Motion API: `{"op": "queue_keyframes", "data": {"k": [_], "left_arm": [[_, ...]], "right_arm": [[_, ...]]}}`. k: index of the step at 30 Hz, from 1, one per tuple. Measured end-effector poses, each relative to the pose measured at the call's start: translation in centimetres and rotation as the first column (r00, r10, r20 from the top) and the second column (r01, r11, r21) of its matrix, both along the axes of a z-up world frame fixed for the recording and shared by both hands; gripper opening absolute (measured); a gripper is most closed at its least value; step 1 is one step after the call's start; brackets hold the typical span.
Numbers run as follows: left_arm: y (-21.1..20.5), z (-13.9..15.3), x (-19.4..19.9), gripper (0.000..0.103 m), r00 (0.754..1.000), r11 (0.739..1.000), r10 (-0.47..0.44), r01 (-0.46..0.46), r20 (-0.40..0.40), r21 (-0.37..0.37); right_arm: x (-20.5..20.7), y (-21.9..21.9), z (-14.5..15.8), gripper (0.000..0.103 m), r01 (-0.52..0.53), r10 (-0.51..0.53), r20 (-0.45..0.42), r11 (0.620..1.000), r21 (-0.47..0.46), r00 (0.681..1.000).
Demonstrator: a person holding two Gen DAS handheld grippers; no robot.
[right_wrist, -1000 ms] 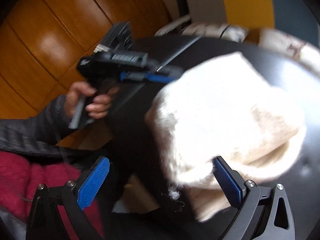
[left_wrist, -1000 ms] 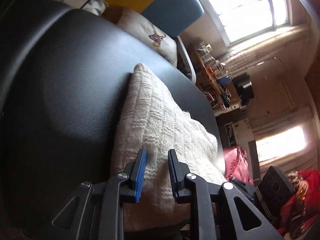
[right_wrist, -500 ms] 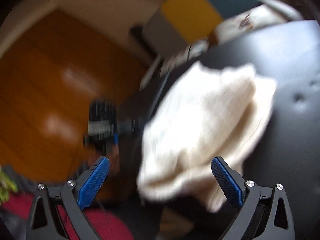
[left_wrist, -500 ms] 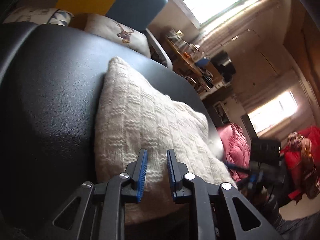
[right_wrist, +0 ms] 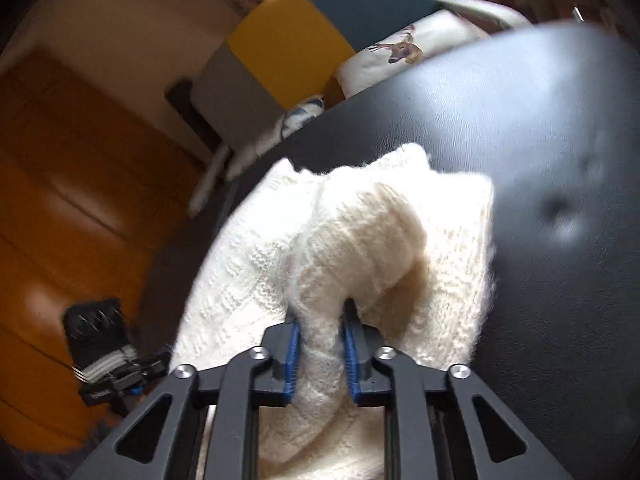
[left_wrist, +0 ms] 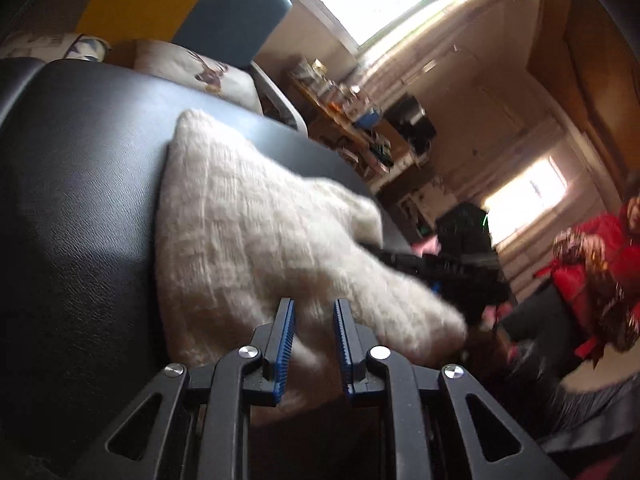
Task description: Fold clothes
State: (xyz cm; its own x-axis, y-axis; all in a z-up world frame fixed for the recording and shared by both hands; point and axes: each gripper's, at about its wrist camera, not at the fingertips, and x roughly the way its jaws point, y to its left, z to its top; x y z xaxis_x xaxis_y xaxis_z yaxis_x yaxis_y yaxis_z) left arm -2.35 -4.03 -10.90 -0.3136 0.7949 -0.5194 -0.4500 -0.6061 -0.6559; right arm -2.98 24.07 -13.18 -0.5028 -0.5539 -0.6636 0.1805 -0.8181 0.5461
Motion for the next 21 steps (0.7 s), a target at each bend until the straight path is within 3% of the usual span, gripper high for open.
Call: {"op": "queue_keyframes", "data": {"k": [2,4,5,8,11,14,17,19,20,21], "left_arm": [[1.4,-1.0,0.3,0.020,0.998,0.991,-0.066,0.066,0.008,-0.115],[2.4,-1.2,1.0,0.019,0.990,0.974,-0.138,0.133,-0.017,-0.186],[2.9,-1.0,1.4,0.019,0.985,0.963,-0.167,0.155,-0.037,-0.220],[3.8,-0.3,2.1,0.019,0.966,0.930,-0.255,0.234,-0.041,-0.284],[4.1,0.6,2.8,0.019,0.941,0.901,-0.338,0.319,-0.016,-0.294],[3.5,2.6,2.7,0.019,0.926,0.910,-0.378,0.369,-0.015,-0.187],[2.6,4.6,1.3,0.019,0.940,0.940,-0.338,0.335,-0.053,-0.060],[2.3,5.4,-0.2,0.019,0.958,0.961,-0.277,0.276,-0.075,-0.022],[2.3,5.5,-1.1,0.019,0.966,0.968,-0.249,0.249,-0.072,-0.007],[2.5,5.5,-1.8,0.019,0.970,0.973,-0.232,0.233,-0.068,0.004]], "right_arm": [[-0.1,-1.2,2.9,0.015,-0.027,0.043,-0.075,0.980,0.195,0.996],[-0.6,-3.1,5.2,0.015,-0.049,0.128,-0.143,0.886,0.461,0.981],[-1.0,-3.7,5.0,0.015,-0.055,0.154,-0.134,0.832,0.553,0.979],[-3.6,-3.1,1.0,0.016,-0.100,0.134,-0.015,0.807,0.582,0.991],[-4.3,-1.6,-0.7,0.021,-0.040,0.078,-0.050,0.849,0.527,0.996],[-3.7,1.1,0.4,0.024,0.001,0.023,-0.068,0.945,0.328,0.997],[-1.6,3.8,1.8,0.034,0.011,-0.004,-0.082,0.996,0.087,0.997],[0.6,4.6,3.0,0.060,-0.048,0.044,-0.096,0.998,-0.033,0.994],[1.6,4.9,3.6,0.068,-0.078,0.068,-0.105,0.993,-0.092,0.992],[2.8,4.3,3.8,0.080,-0.133,0.123,-0.104,0.987,-0.093,0.987]]}}
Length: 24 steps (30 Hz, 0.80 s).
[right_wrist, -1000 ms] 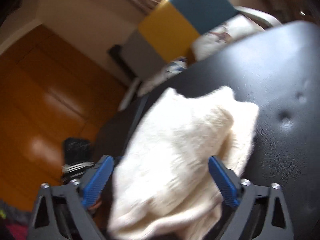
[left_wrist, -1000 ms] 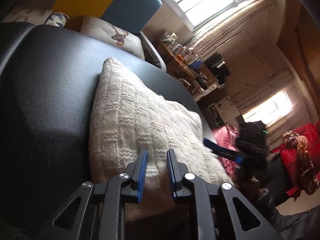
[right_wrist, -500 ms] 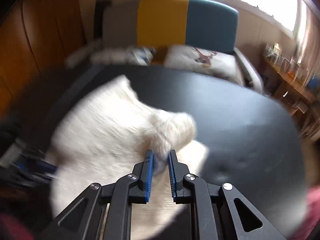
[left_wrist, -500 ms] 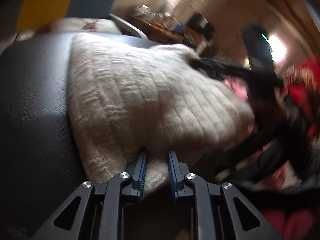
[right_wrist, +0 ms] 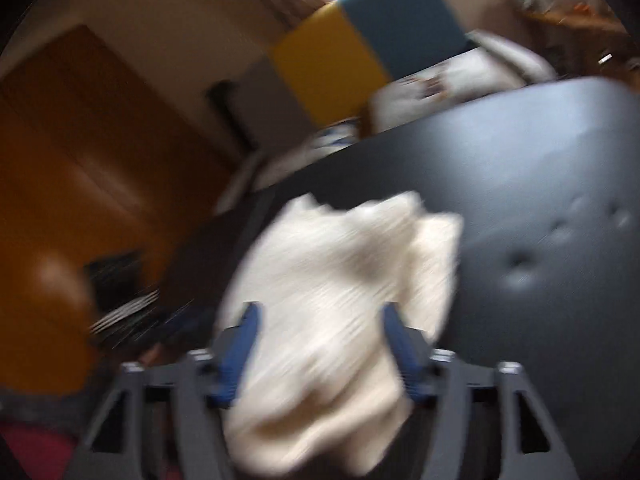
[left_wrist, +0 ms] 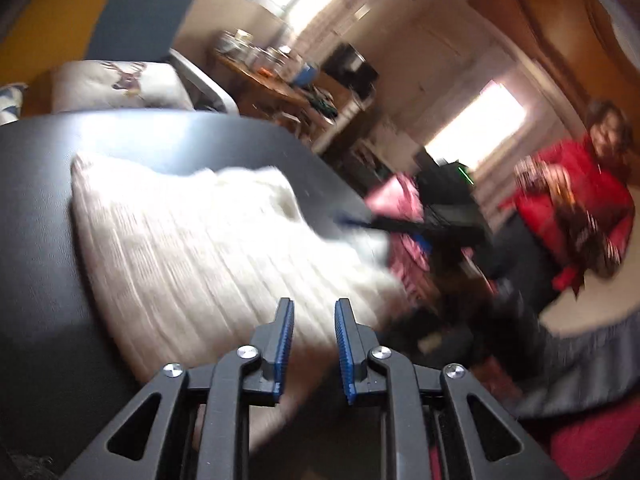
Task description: Fold clothes
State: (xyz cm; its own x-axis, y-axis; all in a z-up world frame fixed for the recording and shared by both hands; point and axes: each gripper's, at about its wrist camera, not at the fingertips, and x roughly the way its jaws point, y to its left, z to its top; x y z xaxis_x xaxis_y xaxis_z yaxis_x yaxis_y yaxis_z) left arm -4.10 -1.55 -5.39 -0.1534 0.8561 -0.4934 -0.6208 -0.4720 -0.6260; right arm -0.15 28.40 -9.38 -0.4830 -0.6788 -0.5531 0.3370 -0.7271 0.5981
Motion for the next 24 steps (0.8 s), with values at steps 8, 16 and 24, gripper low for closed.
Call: {"op": "queue_keyframes", "data": {"k": [8,16,24], "left_arm": [[5.5,-0.4,-4.4,0.019,1.000,0.996,-0.006,0.004,-0.020,-0.093],[10.4,-1.4,-7.1,0.019,0.997,0.980,-0.048,0.036,-0.055,-0.196],[15.6,-4.2,-7.8,0.019,0.985,0.944,-0.118,0.071,-0.127,-0.323]], "right_arm": [[3.4,-4.5,-0.9,0.090,-0.265,0.265,0.022,0.963,0.054,0.964],[0.5,-9.5,-4.4,0.091,-0.498,0.496,0.142,0.867,-0.024,0.857],[3.7,-9.3,-8.5,0.092,-0.594,0.609,0.267,0.792,-0.141,0.747]]}}
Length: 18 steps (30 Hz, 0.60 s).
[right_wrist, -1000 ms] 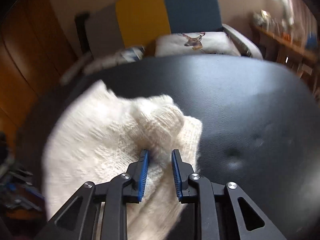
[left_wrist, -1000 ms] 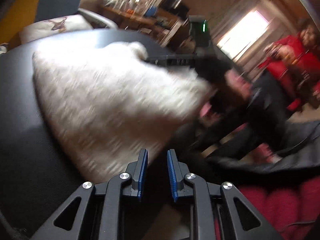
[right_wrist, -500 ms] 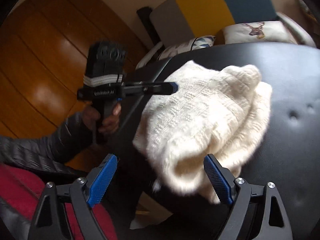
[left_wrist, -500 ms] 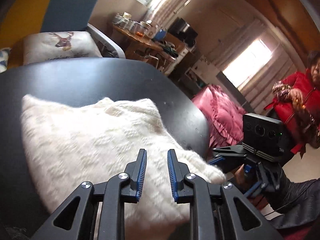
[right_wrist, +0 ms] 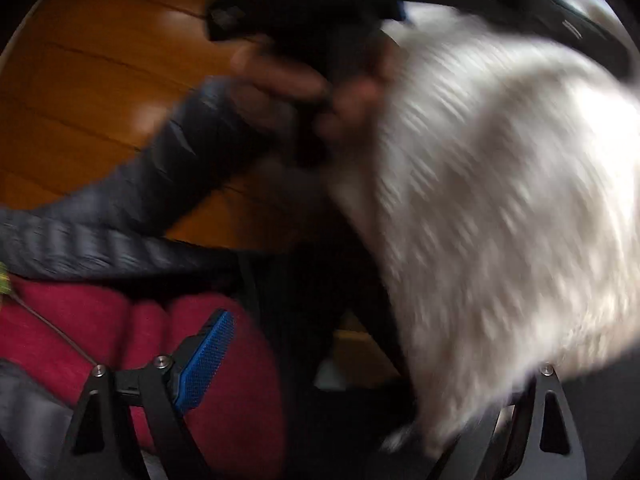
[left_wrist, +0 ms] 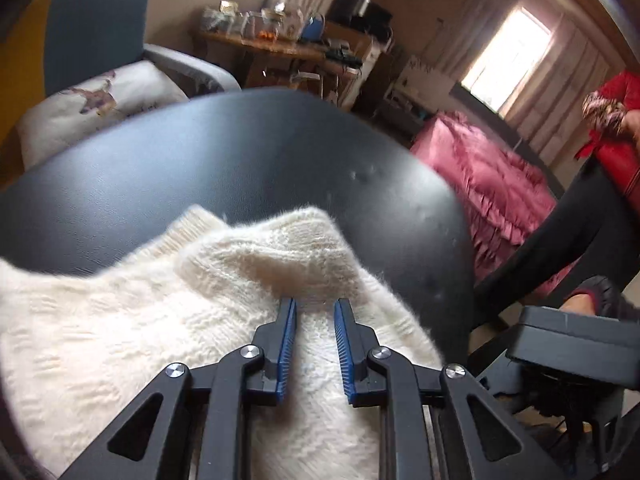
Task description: Fold clothes
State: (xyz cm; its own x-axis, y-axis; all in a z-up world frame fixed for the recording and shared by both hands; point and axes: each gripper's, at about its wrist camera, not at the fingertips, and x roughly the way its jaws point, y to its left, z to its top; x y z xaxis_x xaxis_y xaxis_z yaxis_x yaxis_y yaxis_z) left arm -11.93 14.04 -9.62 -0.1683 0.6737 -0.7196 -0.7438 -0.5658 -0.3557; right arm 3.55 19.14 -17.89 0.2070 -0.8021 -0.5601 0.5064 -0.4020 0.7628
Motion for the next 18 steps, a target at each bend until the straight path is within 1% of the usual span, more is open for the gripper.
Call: {"op": "queue_keyframes", "data": {"k": [2,5,8,11,14,16,18], "left_arm": [[0.5,-0.6,0.4,0.019,1.000,1.000,0.005,-0.005,-0.027,0.009],[0.2,-0.1,0.3,0.019,0.999,0.999,0.038,-0.038,0.000,0.034],[-0.9,1.0,0.3,0.019,0.997,0.994,0.067,-0.069,0.028,0.079],[-2.4,2.3,0.6,0.019,0.994,0.986,0.103,-0.107,0.040,0.128],[-4.3,3.4,1.1,0.019,0.989,0.976,0.144,-0.147,0.029,0.158],[-5.7,3.9,1.6,0.020,0.986,0.970,0.163,-0.164,0.023,0.178],[-6.9,4.2,2.4,0.020,0.982,0.967,0.187,-0.183,-0.002,0.174]], "right_arm": [[0.5,1.0,0.0,0.092,0.072,-0.072,0.003,0.996,-0.060,0.997],[1.0,1.6,-0.2,0.091,0.130,-0.132,-0.021,0.988,-0.082,0.991],[0.9,2.6,0.2,0.091,0.196,-0.199,-0.028,0.977,-0.087,0.980],[0.8,4.1,1.6,0.091,0.263,-0.268,-0.068,0.961,-0.081,0.961],[0.4,6.0,3.5,0.091,0.358,-0.365,-0.140,0.931,-0.068,0.921],[-0.6,6.6,4.5,0.091,0.431,-0.435,-0.199,0.900,-0.066,0.878],[-1.5,7.2,5.3,0.091,0.506,-0.503,-0.253,0.861,-0.061,0.826]]}}
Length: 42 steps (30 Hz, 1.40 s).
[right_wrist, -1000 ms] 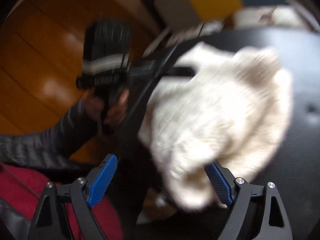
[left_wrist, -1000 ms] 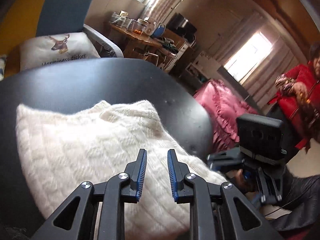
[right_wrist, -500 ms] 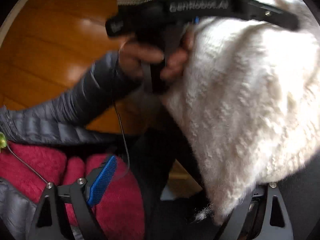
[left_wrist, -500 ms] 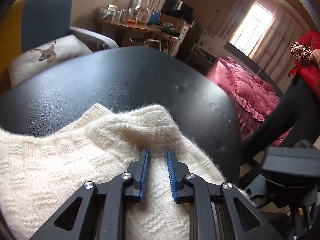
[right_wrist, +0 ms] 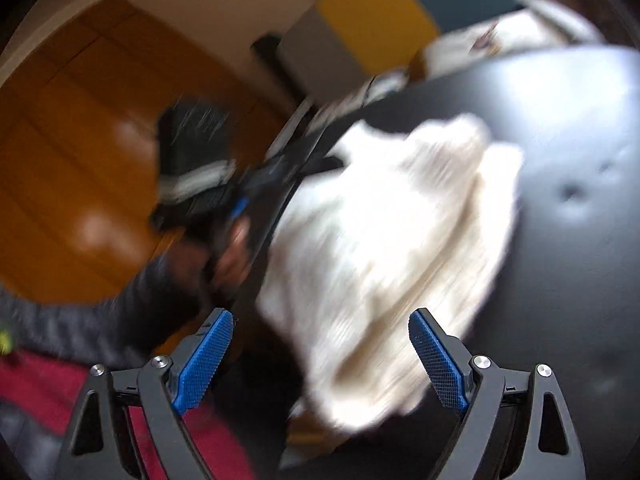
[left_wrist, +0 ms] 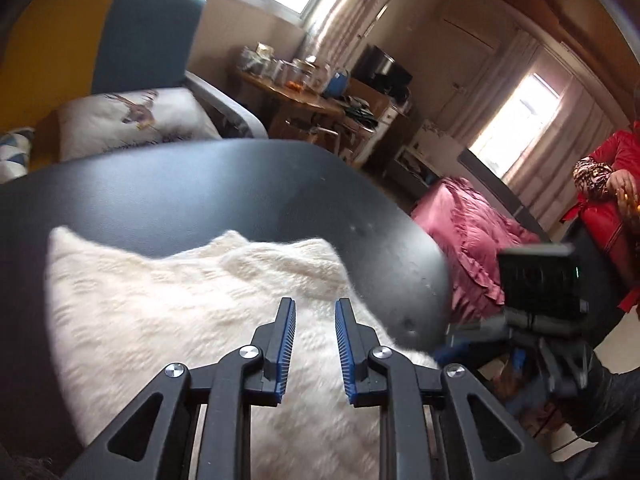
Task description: Fold clothes
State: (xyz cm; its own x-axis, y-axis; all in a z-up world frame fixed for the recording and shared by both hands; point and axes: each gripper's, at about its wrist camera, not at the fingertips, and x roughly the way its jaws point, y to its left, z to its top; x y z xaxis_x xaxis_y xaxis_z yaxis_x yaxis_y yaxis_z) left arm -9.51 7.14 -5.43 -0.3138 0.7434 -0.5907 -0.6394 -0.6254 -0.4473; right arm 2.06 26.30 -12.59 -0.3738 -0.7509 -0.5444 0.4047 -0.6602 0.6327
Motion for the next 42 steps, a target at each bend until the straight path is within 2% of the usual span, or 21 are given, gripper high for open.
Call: {"op": "queue_keyframes", "data": {"k": [3,6,7,10,12,15,17,20,26,27,28,29,30,31,32,33,35,36,39,40,42], "left_arm": [[-1.4,0.1,1.1,0.020,0.999,1.000,0.023,-0.023,-0.025,-0.013],[-2.7,-0.2,2.1,0.020,0.999,0.999,0.037,-0.038,-0.025,-0.015],[-3.0,-0.4,2.2,0.020,0.999,0.999,0.042,-0.042,-0.024,-0.014],[-3.9,-1.2,2.7,0.020,0.998,0.998,0.060,-0.060,-0.012,-0.002],[-4.1,-1.5,2.9,0.020,0.998,0.998,0.061,-0.061,-0.016,0.001],[-4.2,-1.7,3.3,0.020,0.998,0.999,0.052,-0.052,-0.028,0.015],[-4.1,-1.7,3.5,0.020,0.998,0.999,0.044,-0.044,-0.032,0.020],[-3.9,-2.1,3.5,0.020,0.999,0.999,0.040,-0.040,-0.027,0.010],[-3.7,-2.3,3.8,0.020,0.999,0.999,0.031,-0.031,-0.019,0.021],[-3.5,-2.2,3.9,0.020,0.999,0.999,0.025,-0.024,-0.022,0.022],[-3.3,-2.0,4.1,0.020,0.999,1.000,0.018,-0.017,-0.028,0.025],[-3.1,-1.7,4.3,0.020,0.999,1.000,0.012,-0.011,-0.043,0.024],[-2.9,-1.5,4.7,0.020,0.998,1.000,0.005,-0.004,-0.064,0.014],[-2.6,-1.4,4.9,0.021,0.997,1.000,-0.006,0.006,-0.083,-0.006],[-2.3,-1.6,5.1,0.023,0.995,0.999,-0.019,0.017,-0.095,-0.027],[-1.9,-2.3,5.0,0.024,0.996,0.998,-0.035,0.031,-0.078,-0.056],[-1.2,-3.7,4.9,0.023,0.997,0.992,-0.064,0.059,-0.048,-0.110],[-0.9,-4.0,5.2,0.022,0.996,0.990,-0.076,0.070,-0.050,-0.123],[-0.3,-4.2,6.1,0.022,0.993,0.983,-0.105,0.094,-0.059,-0.159],[-0.1,-4.0,6.5,0.022,0.992,0.981,-0.110,0.097,-0.068,-0.171],[0.5,-3.4,7.2,0.022,0.987,0.977,-0.108,0.084,-0.116,-0.195]], "right_arm": [[-1.6,-0.3,0.2,0.089,0.076,-0.075,-0.043,0.997,0.014,0.996],[-4.7,-1.0,-0.8,0.070,0.129,-0.128,-0.038,0.991,0.039,0.991],[-5.4,-0.7,-1.1,0.066,0.141,-0.140,-0.021,0.989,0.047,0.990],[-7.5,-0.1,-2.1,0.066,0.167,-0.170,0.025,0.984,0.068,0.985],[-8.5,1.2,-1.4,0.066,0.177,-0.180,0.040,0.982,0.071,0.983],[-8.9,0.6,-1.3,0.057,0.210,-0.212,0.017,0.973,0.093,0.977],[-8.7,1.1,-1.0,0.057,0.232,-0.233,-0.008,0.966,0.110,0.973],[-9.2,2.4,-2.2,0.058,0.262,-0.267,0.094,0.963,0.070,0.959],[-8.6,1.9,-2.9,0.059,0.226,-0.230,0.091,0.973,0.049,0.969],[-8.7,0.8,-2.5,0.050,0.210,-0.216,0.050,0.971,0.111,0.975],[-8.9,-0.4,-2.1,0.031,0.195,-0.199,0.008,0.965,0.174,0.980],[-9.0,-1.4,-1.3,0.024,0.180,-0.178,-0.032,0.955,0.236,0.984],[-8.7,-2.6,0.2,0.019,0.184,-0.151,-0.119,0.920,0.347,0.981],[-8.0,-3.7,1.7,0.017,0.216,-0.110,-0.239,0.851,0.480,0.965],[-7.3,-4.1,2.3,0.015,0.260,-0.071,-0.325,0.765,0.589,0.943],[-7.6,-4.1,1.4,0.014,0.283,-0.054,-0.336,0.671,0.685,0.940],[-8.5,-2.0,-2.5,0.012,0.220,-0.125,-0.186,0.681,0.699,0.975],[-8.9,-0.9,-4.4,0.012,0.189,-0.159,-0.107,0.688,0.701,0.981],[-7.6,1.7,-4.7,0.013,0.270,-0.249,-0.119,0.761,0.590,0.961],[-7.1,2.6,-4.8,0.017,0.298,-0.279,-0.120,0.780,0.550,0.953],[-6.8,3.1,-4.7,0.019,0.300,-0.277,-0.126,0.788,0.538,0.953]]}}
